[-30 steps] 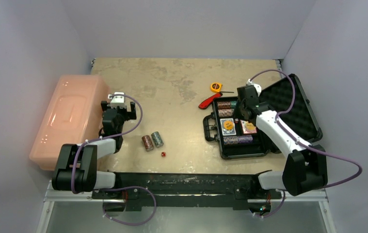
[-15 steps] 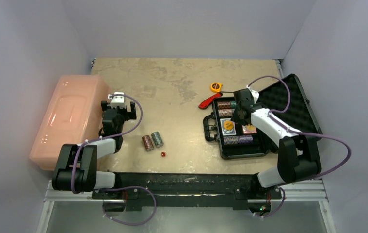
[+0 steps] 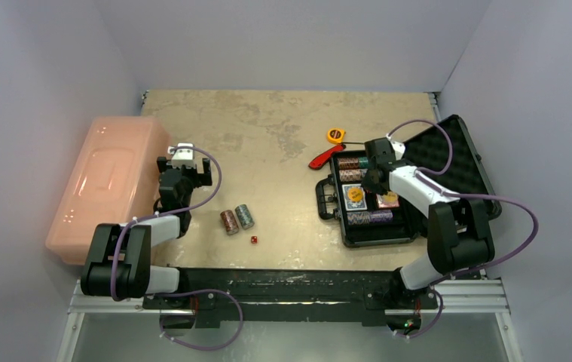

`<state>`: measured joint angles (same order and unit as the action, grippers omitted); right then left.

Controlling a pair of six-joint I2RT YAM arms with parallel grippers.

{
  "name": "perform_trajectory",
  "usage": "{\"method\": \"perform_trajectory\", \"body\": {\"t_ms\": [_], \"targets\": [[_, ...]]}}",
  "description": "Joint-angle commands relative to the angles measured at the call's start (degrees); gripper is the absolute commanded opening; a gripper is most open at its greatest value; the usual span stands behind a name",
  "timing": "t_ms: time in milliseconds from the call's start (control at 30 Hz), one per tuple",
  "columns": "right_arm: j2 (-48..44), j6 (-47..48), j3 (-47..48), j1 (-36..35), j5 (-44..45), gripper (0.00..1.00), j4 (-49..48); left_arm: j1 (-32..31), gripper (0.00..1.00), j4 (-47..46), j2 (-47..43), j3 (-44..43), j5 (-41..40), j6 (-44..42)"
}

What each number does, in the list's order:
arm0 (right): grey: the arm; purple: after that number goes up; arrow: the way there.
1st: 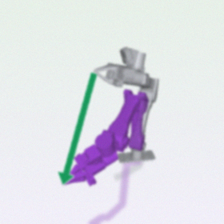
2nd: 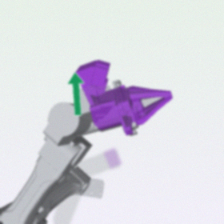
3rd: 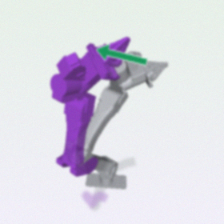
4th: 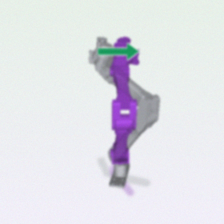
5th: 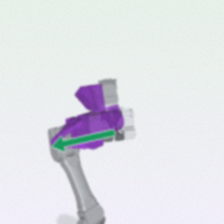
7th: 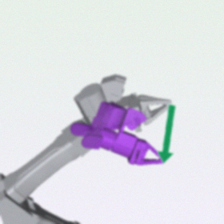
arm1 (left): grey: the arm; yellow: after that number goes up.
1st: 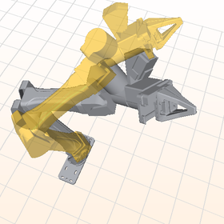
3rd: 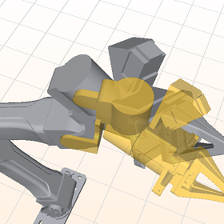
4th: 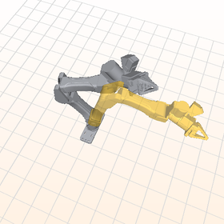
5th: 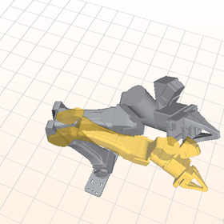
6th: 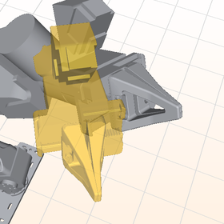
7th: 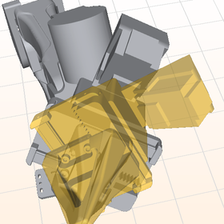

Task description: Pack up texas hold em set

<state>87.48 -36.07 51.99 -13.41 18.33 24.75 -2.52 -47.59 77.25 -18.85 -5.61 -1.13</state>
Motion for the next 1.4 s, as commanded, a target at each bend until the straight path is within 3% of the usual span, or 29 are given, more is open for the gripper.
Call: {"method": "perform_trajectory", "body": {"t_ms": [0, 900, 1233, 1367], "targets": [[-1.1, -1.2, -0.6, 0.5, 2.8, 0.09, -1.9, 0.5, 1.00, -4.0, 0.1, 0.3, 0.7, 0.7], [-1.7, -0.6, -3.0, 0.6, -0.8, 0.12, -2.9, 0.5, 1.00, -4.0, 0.1, 0.3, 0.7, 0.7], [-1.5, -0.3, -0.8, 0.6, -1.6, 0.28, -3.3, 0.5, 1.00, -4.0, 0.1, 0.3, 0.7, 0.7], [-2.9, -0.4, -0.8, 0.6, -1.2, 0.46, -2.9, 0.5, 1.00, -4.0, 0.1, 0.3, 0.7, 0.7]]}}
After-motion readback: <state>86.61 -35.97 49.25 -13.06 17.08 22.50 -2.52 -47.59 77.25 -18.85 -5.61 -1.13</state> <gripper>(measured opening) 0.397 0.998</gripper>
